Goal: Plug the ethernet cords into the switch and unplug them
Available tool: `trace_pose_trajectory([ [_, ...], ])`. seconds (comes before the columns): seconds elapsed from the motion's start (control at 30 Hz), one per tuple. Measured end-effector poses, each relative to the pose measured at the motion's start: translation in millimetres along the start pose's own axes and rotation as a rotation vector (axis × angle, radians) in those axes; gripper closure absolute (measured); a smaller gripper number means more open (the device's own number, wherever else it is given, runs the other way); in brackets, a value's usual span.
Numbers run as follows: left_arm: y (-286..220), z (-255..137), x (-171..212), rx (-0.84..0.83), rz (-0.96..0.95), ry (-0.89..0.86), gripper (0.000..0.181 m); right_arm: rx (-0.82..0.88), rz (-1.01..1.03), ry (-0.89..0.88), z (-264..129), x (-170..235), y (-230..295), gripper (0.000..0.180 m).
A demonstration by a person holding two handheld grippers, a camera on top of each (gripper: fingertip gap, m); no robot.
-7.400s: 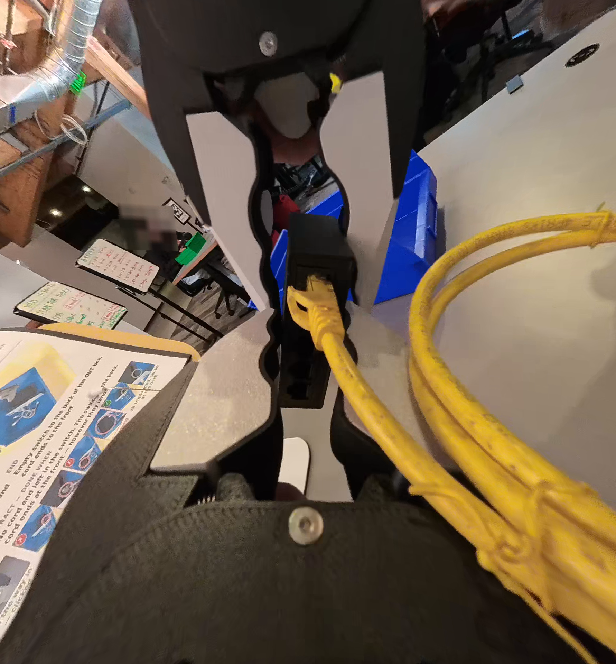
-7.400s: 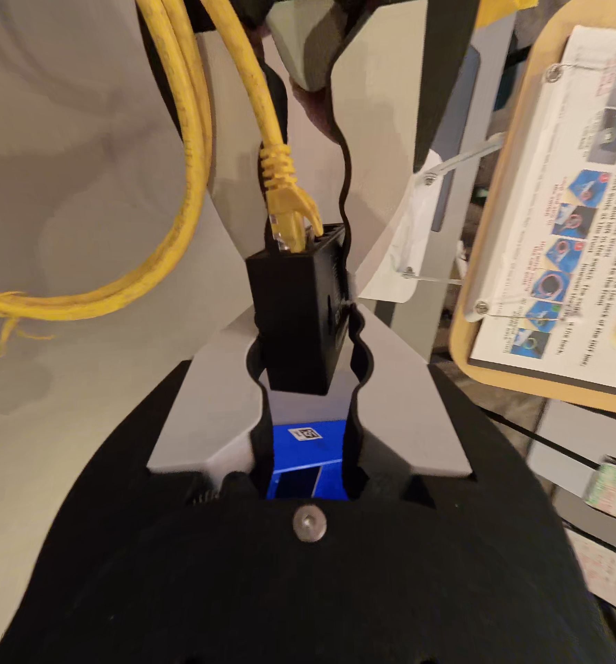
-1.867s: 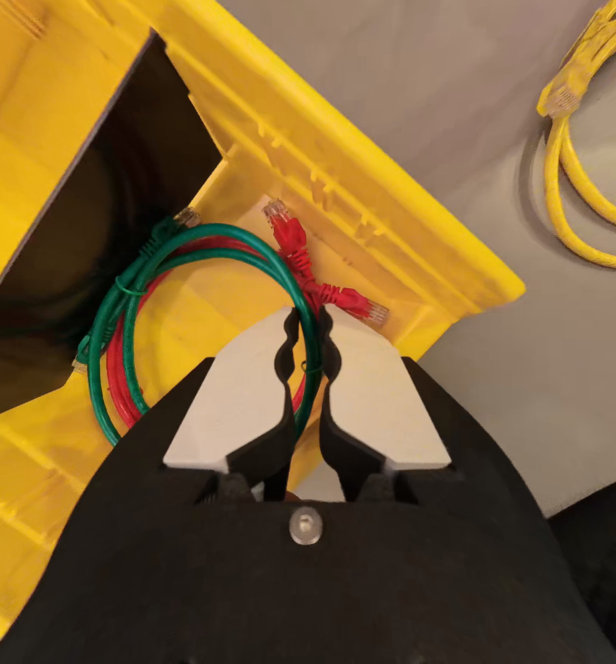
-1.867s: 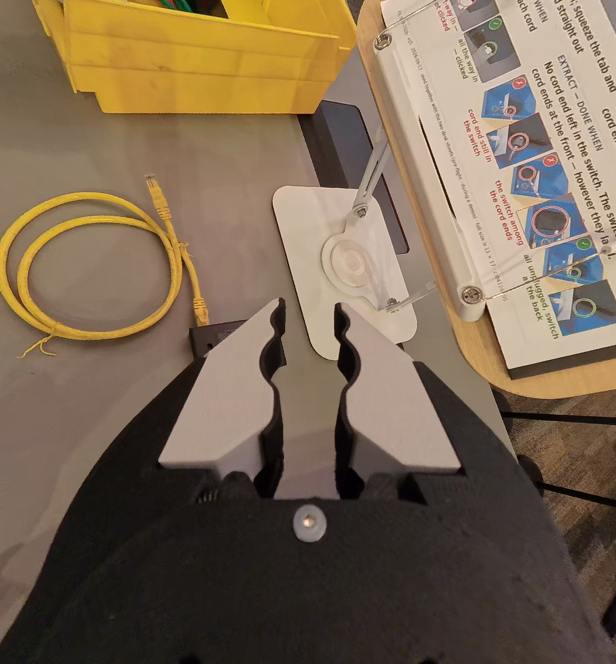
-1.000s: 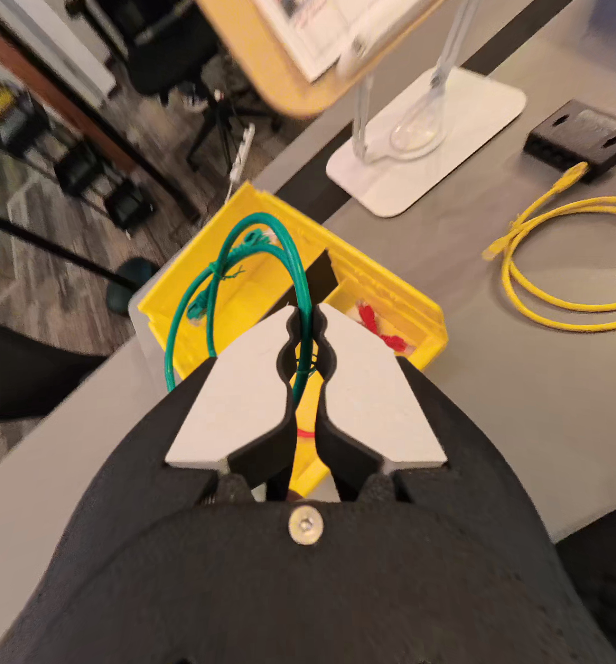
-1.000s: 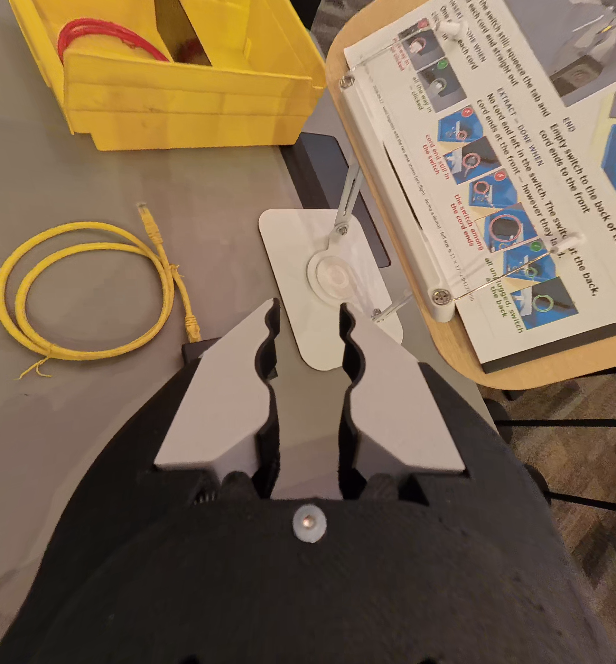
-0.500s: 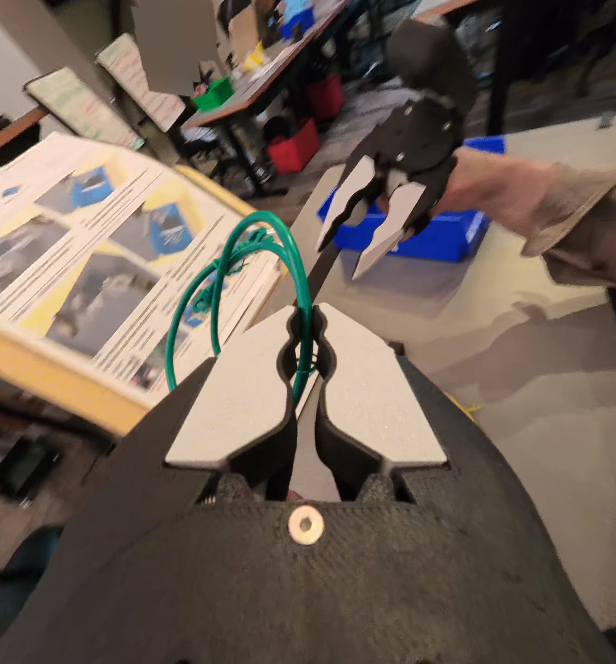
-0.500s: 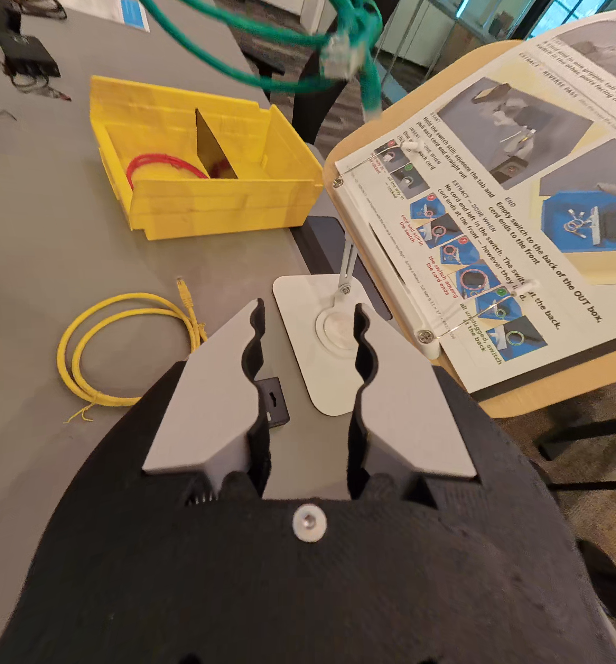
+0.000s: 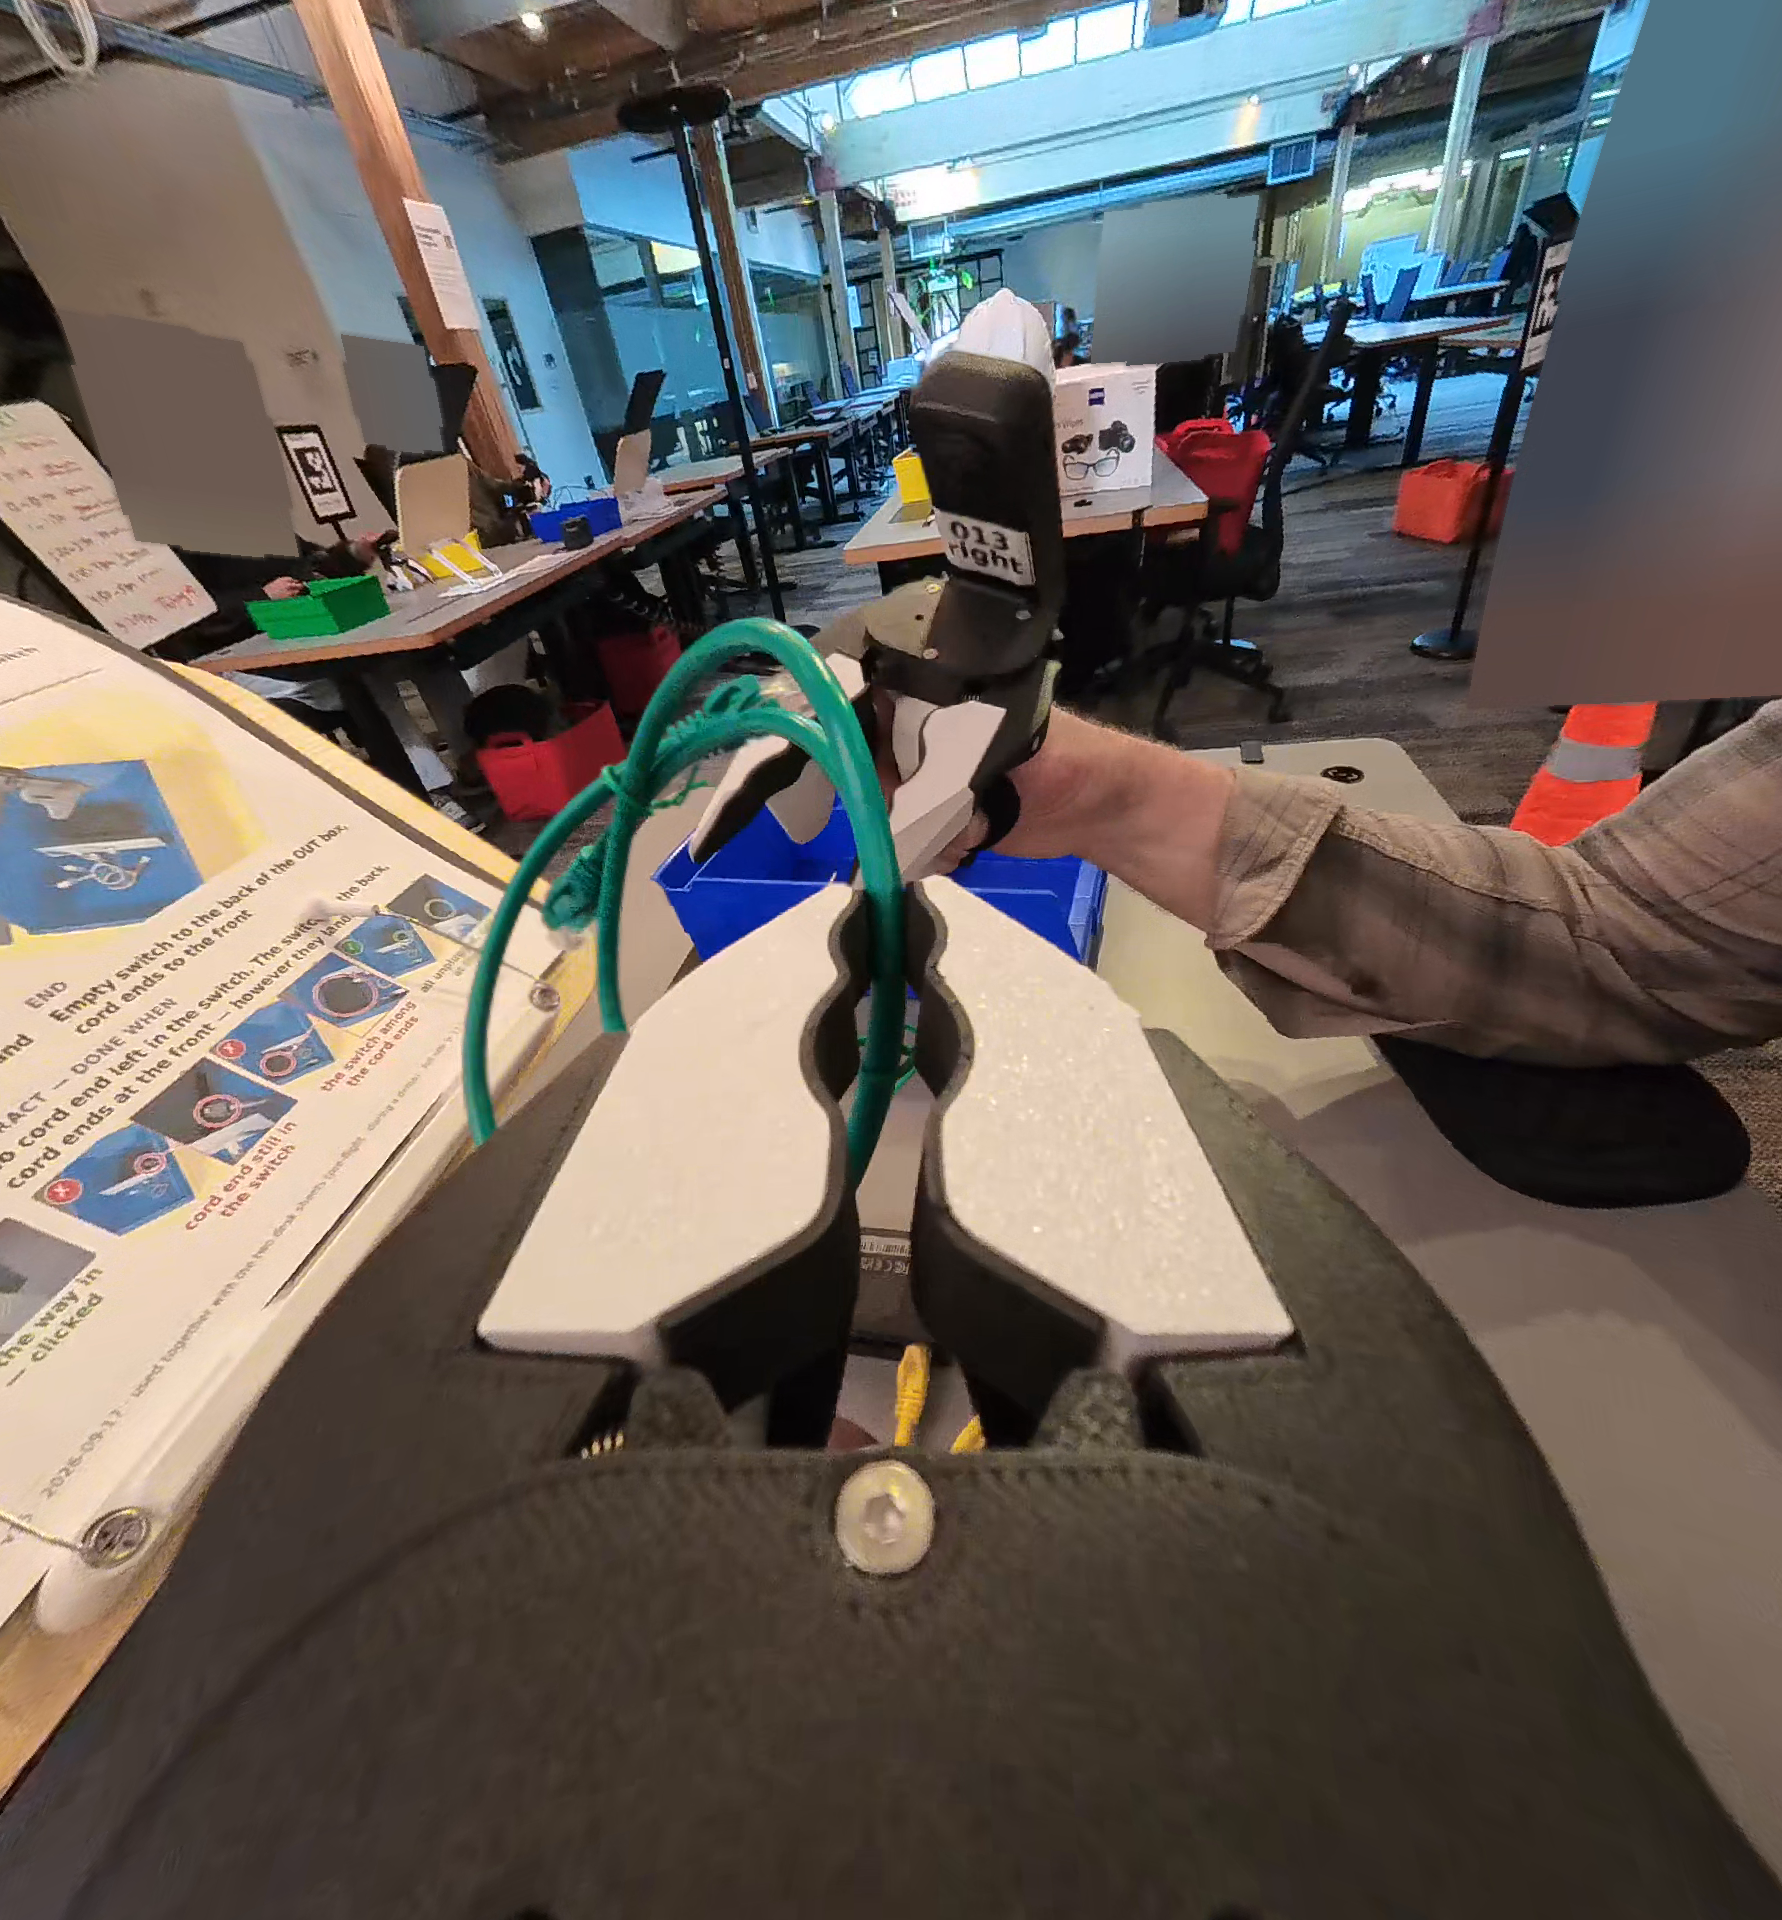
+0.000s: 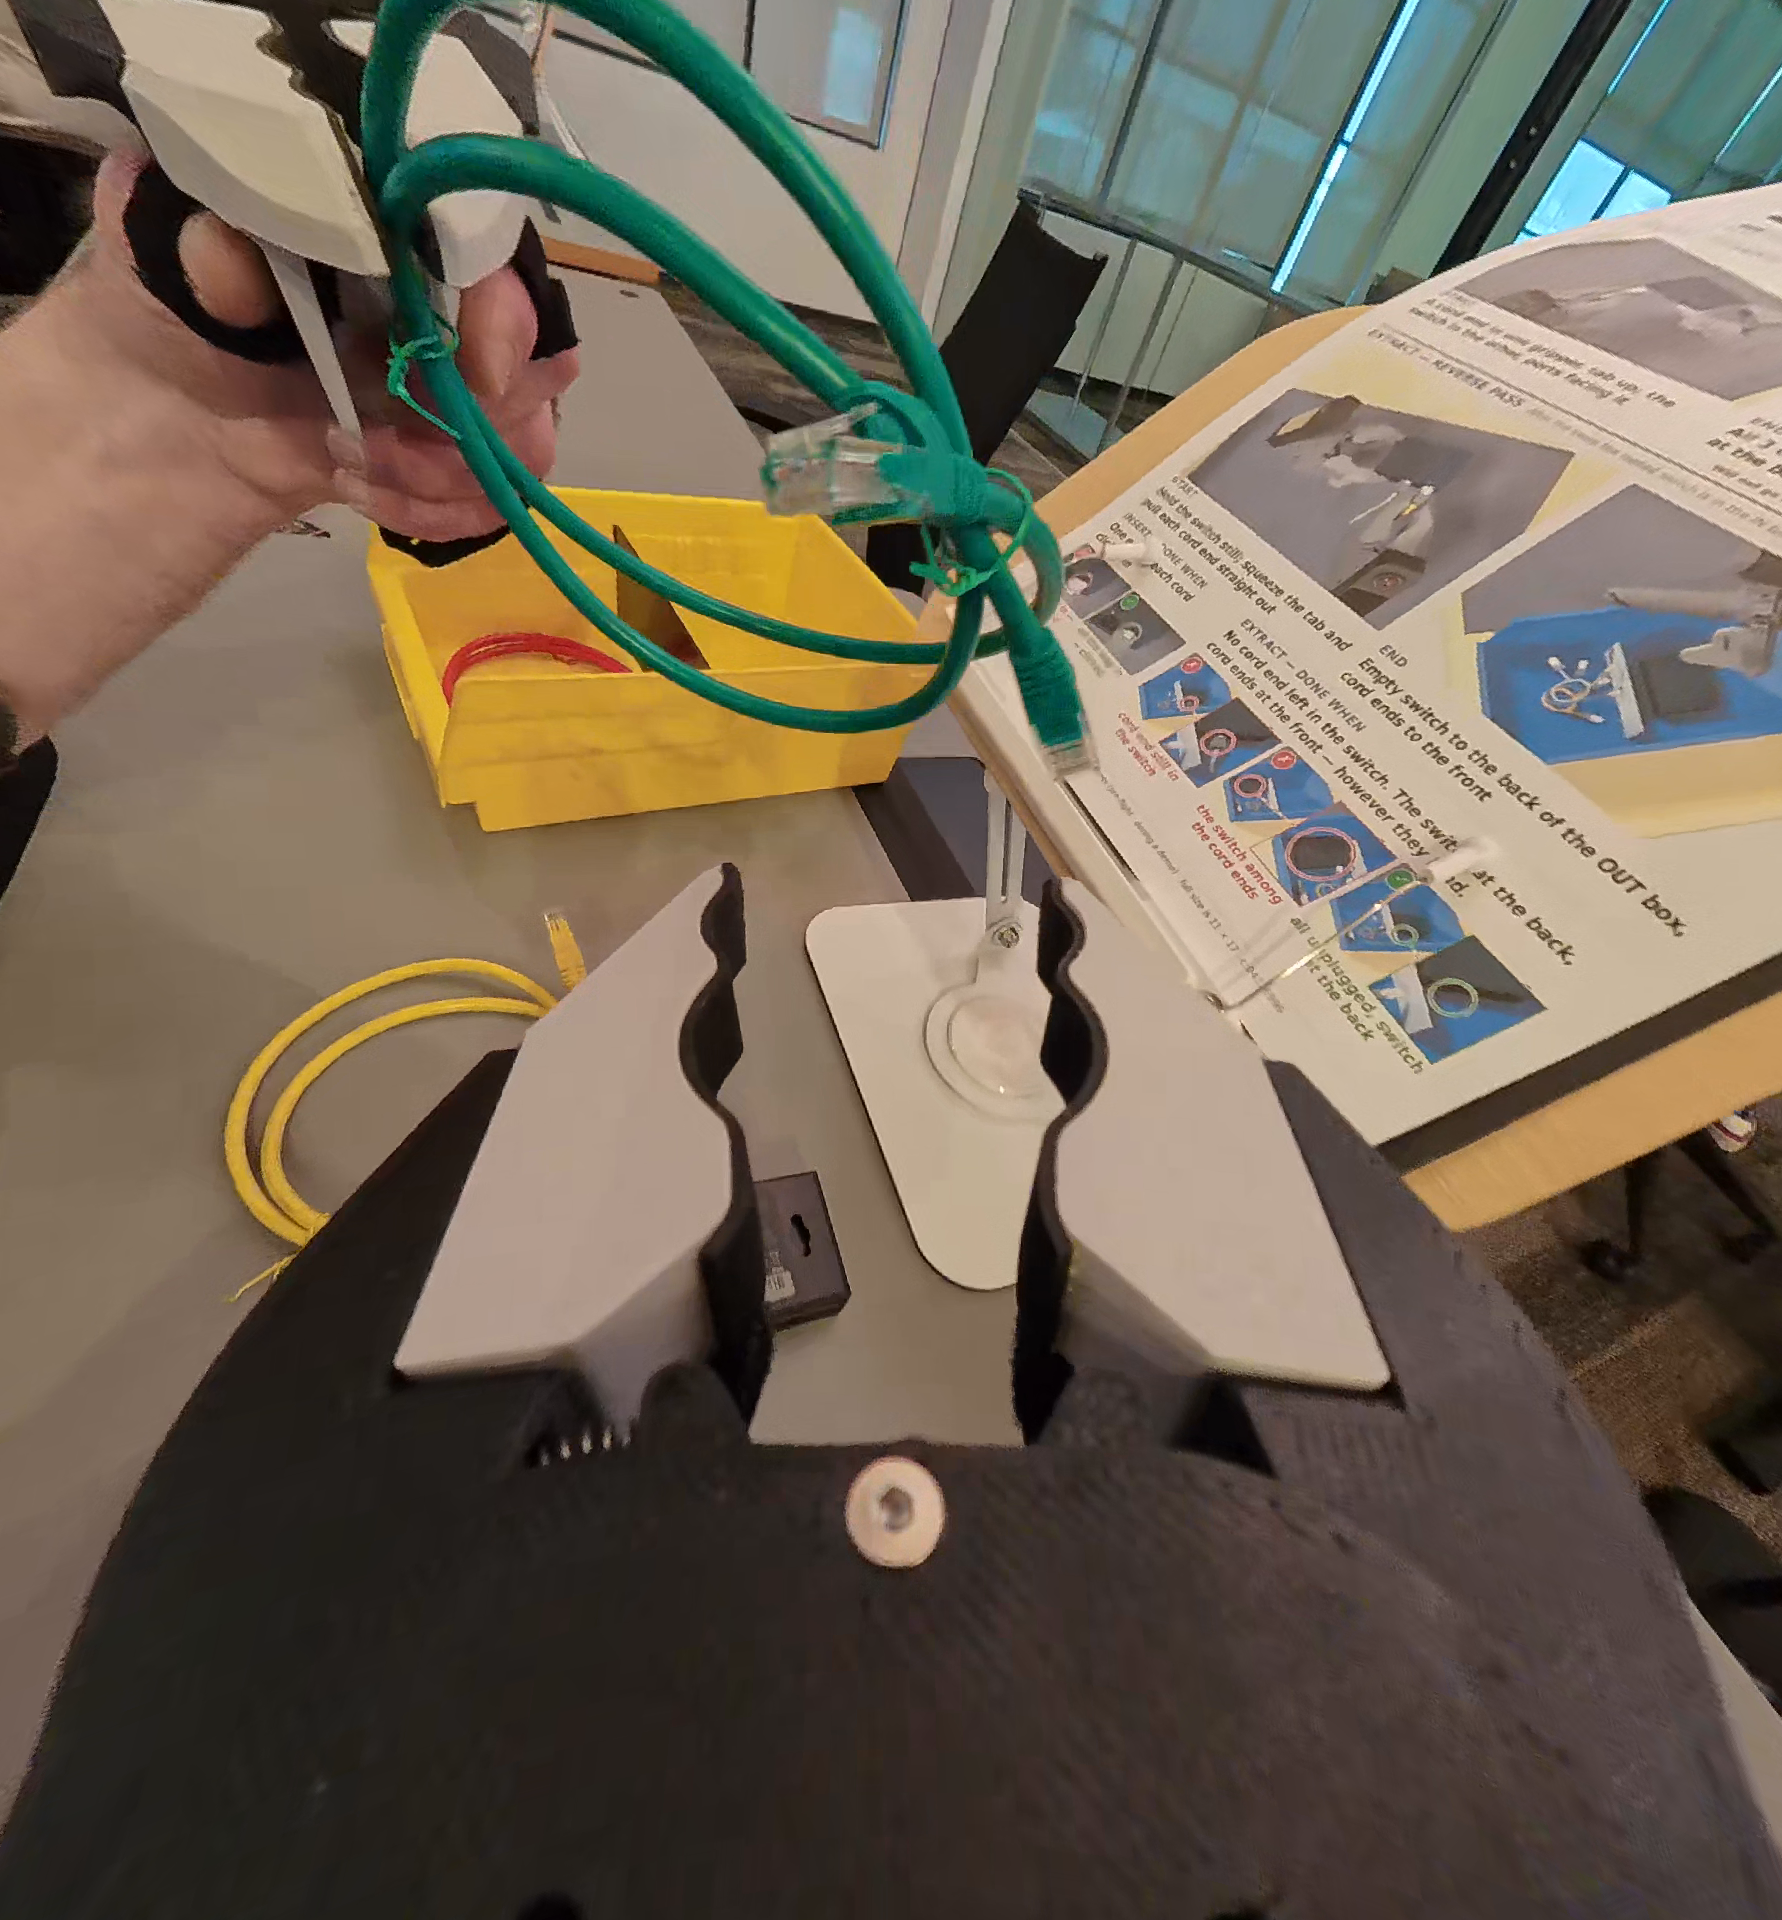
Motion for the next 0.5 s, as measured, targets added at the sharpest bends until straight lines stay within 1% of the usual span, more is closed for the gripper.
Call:
trace_pose_trajectory([
  [0.07, -1, -2, 0, 0.012, -0.001, -0.005, 0.175, 0.006, -0.015, -0.017, 3, -4, 2, 0.124],
  [0.17, 0, -5, 1, 0.029, -0.020, -0.020, 0.175, 0.093, -0.079, -0.030, 6, -13, 1, 0.124],
  [0.23, 2, -4, 4, 0.015, -0.030, -0.001, 0.175, 0.193, -0.156, -0.040, 3, -23, 0, 0.127],
  [0.3, 5, -1, 7, -0.012, -0.033, 0.030, 0.175, 0.306, -0.265, 0.016, 1, -28, -1, 0.128],
  [0.33, 6, 0, 9, -0.023, -0.030, 0.045, 0.175, 0.351, -0.313, 0.045, 0, -30, 0, 0.132],
  [0.4, 5, 3, 10, -0.039, -0.017, 0.071, 0.175, 0.374, -0.351, 0.083, 1, -32, 3, 0.136],
  [0.5, 5, 9, 14, -0.075, 0.008, 0.117, 0.175, 0.390, -0.335, 0.097, 3, -34, 3, 0.143],
])
Point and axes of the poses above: each gripper's, where its closed fingertips meet, z out along the fingers, x out of its underside, y = z × x across the jaws, the point moved 2 cm from there along -z, back along the fingers, and after that the axes turned 7 degrees about y, right-handed, at the moved point
